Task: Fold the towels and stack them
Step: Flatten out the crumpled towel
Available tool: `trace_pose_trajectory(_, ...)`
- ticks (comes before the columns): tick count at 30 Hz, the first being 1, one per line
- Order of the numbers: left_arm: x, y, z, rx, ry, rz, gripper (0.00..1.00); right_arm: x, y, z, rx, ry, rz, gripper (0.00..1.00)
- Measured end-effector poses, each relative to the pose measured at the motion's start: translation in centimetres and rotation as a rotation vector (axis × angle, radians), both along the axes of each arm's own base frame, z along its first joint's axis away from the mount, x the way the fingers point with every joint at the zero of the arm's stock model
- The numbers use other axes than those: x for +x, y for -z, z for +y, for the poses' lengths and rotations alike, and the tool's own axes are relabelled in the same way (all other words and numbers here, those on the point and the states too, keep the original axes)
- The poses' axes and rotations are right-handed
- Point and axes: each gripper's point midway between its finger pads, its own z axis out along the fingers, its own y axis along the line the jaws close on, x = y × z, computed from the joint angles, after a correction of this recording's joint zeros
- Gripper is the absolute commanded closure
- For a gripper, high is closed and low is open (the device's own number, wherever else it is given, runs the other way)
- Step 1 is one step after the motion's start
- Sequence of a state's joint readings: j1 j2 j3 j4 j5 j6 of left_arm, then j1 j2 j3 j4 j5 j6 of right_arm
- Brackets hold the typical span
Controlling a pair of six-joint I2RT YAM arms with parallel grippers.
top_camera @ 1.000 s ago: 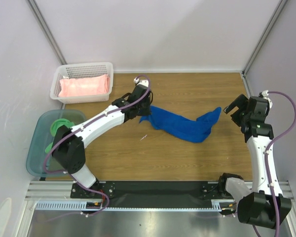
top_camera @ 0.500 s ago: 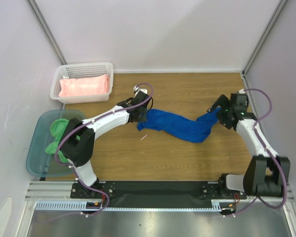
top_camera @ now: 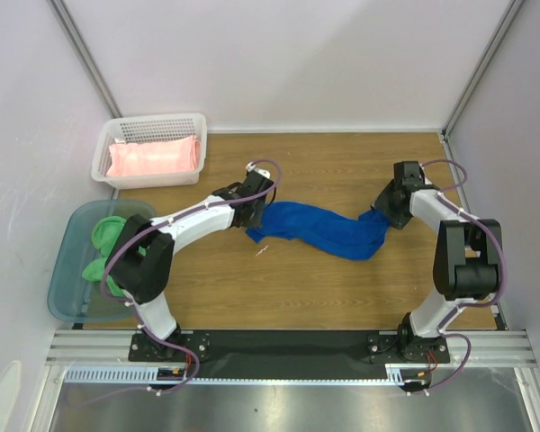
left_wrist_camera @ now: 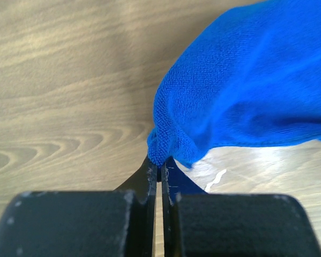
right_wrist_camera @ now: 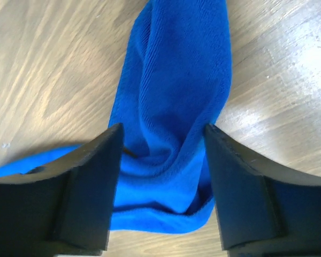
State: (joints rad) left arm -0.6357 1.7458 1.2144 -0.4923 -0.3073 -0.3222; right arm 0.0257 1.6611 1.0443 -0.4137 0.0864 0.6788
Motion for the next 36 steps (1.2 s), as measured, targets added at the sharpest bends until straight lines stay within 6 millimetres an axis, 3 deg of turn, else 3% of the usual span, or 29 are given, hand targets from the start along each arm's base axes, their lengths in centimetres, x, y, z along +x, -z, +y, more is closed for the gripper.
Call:
trace_pose_trajectory(2,-0.3,0.3,0.4,0.019,0.004,0.011,1.0,0.2,0.4,0.0,-0.014,0.008,0.02,0.56)
trace_pose_trajectory(3,-0.3,0.4,0.5,0.021,0.004,0.013,1.0,0.2,0.5,0.1,-0.019,0.009,0.028,0.79)
trace_pose_trajectory(4,-0.3,0.3,0.6,0.021,0.002,0.012,1.0,0.1,0.6,0.1,-0.026,0.005,0.034,0.93)
trace_pose_trajectory(5,-0.2,0.2,0.7,0.02,-0.001,0.011,1.0,-0.1,0.7,0.2,-0.029,0.006,0.041,1.0)
trace_pose_trajectory(9,-0.1,-0.4,1.6,0.021,-0.022,0.012,0.99,0.0,-0.3,0.3,-0.042,0.008,0.052,1.0)
trace_pose_trajectory(12,0.5,-2.5,2.3,0.011,-0.045,-0.013,1.0,1.2,-3.0,0.0,-0.077,-0.011,0.007,1.0)
trace_pose_trajectory(15,1.5,-6.6,2.6,-0.034,-0.061,-0.086,1.0,2.3,-7.8,-0.4,-0.11,-0.028,-0.103,1.0)
trace_pose_trajectory(19,2.7,-14.8,3.4,-0.131,-0.083,-0.264,1.0,3.0,-17.3,-0.9,-0.162,-0.043,-0.325,1.0)
trace_pose_trajectory(23,2.1,-21.6,4.6,-0.202,-0.088,-0.419,1.0,2.2,-26.3,-1.4,-0.203,-0.045,-0.537,1.0)
trace_pose_trajectory(27,0.2,-25.5,5.6,-0.237,-0.046,-0.519,1.0,0.2,-31.1,-1.9,-0.232,-0.037,-0.632,1.0)
trace_pose_trajectory(31,-2.3,-26.1,6.3,-0.255,0.017,-0.545,1.0,-1.2,-31.6,-2.2,-0.248,-0.042,-0.593,1.0)
trace_pose_trajectory(34,-4.1,-24.9,6.5,-0.259,0.059,-0.513,1.0,-2.1,-29.5,-2.3,-0.253,-0.054,-0.497,1.0)
trace_pose_trajectory(36,-5.1,-23.3,6.5,-0.258,0.089,-0.471,1.0,-2.6,-27.0,-2.3,-0.252,-0.064,-0.419,1.0)
